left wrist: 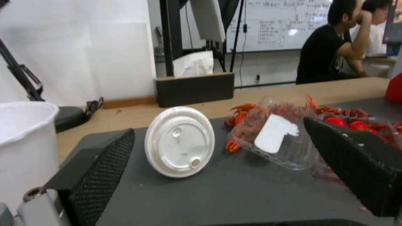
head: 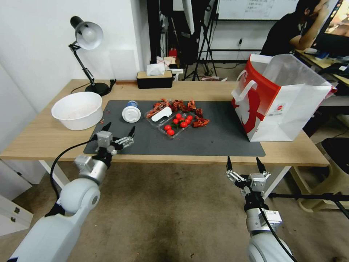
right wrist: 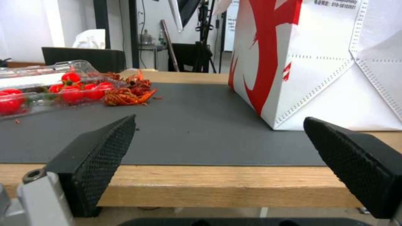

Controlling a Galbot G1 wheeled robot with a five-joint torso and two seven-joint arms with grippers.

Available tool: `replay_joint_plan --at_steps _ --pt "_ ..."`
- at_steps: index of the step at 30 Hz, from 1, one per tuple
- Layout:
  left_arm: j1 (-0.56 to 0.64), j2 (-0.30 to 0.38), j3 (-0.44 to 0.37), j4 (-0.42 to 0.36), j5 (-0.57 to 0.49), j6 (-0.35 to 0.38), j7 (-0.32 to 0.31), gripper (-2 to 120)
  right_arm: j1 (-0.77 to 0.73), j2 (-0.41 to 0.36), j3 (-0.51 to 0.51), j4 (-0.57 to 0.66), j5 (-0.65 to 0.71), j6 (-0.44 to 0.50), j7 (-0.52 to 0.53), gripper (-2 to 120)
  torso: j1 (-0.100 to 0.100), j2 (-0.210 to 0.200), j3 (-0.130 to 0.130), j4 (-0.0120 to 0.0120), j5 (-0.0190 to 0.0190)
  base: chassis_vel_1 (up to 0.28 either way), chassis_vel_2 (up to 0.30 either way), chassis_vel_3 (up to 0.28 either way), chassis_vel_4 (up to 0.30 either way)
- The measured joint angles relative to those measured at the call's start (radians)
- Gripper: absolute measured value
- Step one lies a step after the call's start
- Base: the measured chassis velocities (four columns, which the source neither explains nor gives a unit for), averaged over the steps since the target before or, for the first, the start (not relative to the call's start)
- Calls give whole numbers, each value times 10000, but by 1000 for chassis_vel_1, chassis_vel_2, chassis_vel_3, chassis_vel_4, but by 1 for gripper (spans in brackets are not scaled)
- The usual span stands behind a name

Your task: Pick up the trash from the table and place it into the takeout bag.

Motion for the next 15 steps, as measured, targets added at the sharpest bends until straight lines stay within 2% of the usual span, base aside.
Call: replay_joint_plan --at_steps 2,4,7,15 --pt "-697 95 401 411 -260 277 -64 100 -9 -3 7 3 3 -18 6 100 0 0 0 -1 1 0 0 0 0" --pt "-897 110 499 551 -276 359 -81 100 -9 -3 10 3 4 -22 6 100 0 0 0 1 -1 0 0 0 0" --pt "-2021 154 996 1367 -309 856 -331 100 14 2 33 -22 8 -31 16 100 0 0 0 0 0 0 0 0 0" --pt "-3052 90 1453 2237 -396 1396 -598 100 80 15 44 -106 15 -45 26 100 0 0 0 0 1 0 0 0 0"
